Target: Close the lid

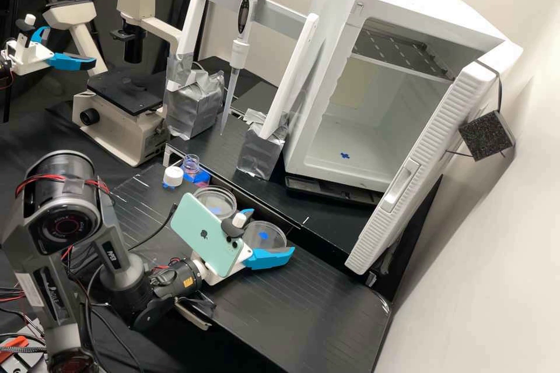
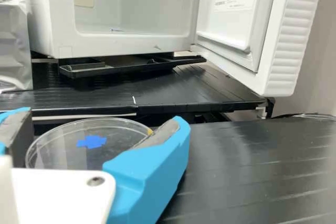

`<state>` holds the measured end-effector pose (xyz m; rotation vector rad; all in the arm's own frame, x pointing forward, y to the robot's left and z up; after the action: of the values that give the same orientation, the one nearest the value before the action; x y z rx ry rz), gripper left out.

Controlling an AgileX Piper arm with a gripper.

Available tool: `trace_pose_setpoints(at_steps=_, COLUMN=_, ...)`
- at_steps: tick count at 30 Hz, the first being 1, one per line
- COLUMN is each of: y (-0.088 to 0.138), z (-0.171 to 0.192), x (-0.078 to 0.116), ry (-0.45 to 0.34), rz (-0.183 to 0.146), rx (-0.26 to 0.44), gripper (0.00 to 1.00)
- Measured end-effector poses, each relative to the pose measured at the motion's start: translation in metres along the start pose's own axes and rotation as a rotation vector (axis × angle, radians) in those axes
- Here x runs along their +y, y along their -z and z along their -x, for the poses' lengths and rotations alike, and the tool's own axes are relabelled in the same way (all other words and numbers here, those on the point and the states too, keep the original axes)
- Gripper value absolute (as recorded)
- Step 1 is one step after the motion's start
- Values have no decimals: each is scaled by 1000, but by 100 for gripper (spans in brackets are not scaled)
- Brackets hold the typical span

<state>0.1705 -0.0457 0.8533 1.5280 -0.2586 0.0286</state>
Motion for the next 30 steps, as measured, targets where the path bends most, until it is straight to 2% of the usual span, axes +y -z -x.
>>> trace_pose_setpoints(at_steps=19, y=-1, z=-3, x=3, ry=11, rz=5, rx=9, gripper=0)
trace_pose_setpoints(at_steps=24, y=-6, z=3, x=13, ry=-14, rz=-24, rx=-29, gripper=0)
trace_pose_setpoints(at_steps=28, y=-7, z=12, x=19, ry=-36, rz=-68, rx=-49, gripper=0)
trace_pose_setpoints(at_steps=30, y=-5, z=15, x=23, ry=-49, rz=-85, rx=-38, gripper=0)
